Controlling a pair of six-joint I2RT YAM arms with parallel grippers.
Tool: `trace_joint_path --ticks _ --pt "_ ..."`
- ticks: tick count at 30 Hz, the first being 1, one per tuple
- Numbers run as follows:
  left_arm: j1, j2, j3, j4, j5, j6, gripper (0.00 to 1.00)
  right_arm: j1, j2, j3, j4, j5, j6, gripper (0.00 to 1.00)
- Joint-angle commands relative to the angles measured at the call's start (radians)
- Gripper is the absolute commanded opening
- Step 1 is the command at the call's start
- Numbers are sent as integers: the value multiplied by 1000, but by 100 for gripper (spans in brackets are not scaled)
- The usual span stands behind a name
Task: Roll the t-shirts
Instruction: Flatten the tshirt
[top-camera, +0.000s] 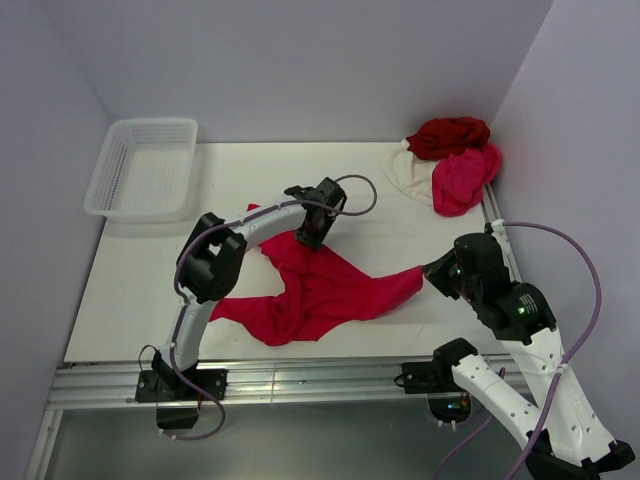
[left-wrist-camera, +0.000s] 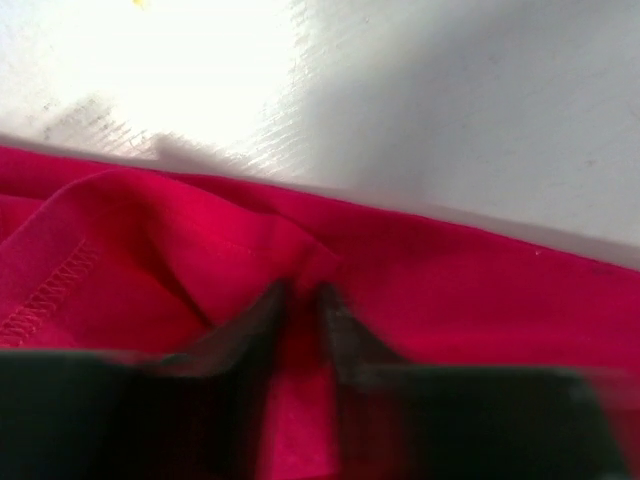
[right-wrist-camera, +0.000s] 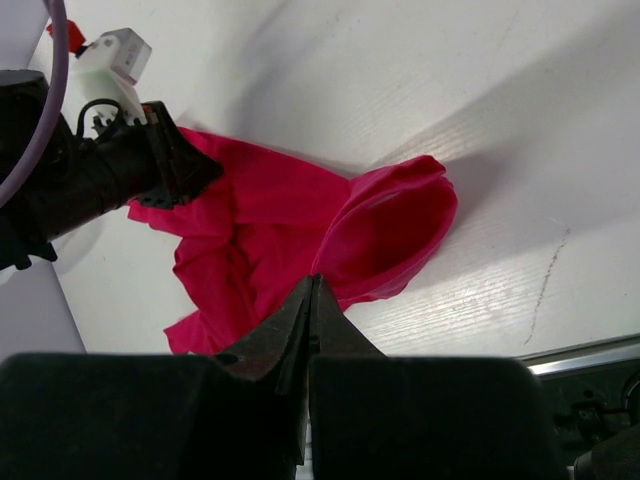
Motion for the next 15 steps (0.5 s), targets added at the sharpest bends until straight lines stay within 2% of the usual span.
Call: trace_joint_path --ticks 1,3,8,10,11,12,14,15 --pt "-4 6 8 -7 -27 12 17 -6 10 -9 35 6 0 0" --pt "-4 8 26 -28 -35 13 1 -6 9 -11 38 7 1 0" --pt "29 -62 69 -91 -106 -65 0 -6 21 -15 41 15 -5 0" --pt "107 -128 40 -99 -104 -184 0 -6 51 -38 60 -2 -28 0" --pt "146 -220 12 -99 -75 -233 0 -7 73 -40 48 -14 -31 0" --pt "240 -272 -73 -82 -54 -335 1 -10 96 -41 35 -22 -34 0" --pt "334 -443 -190 -43 15 -411 0 -10 137 -46 12 -37 -42 0" --pt "406 -499 -300 -6 11 -436 0 -10 133 -64 12 -37 -40 0"
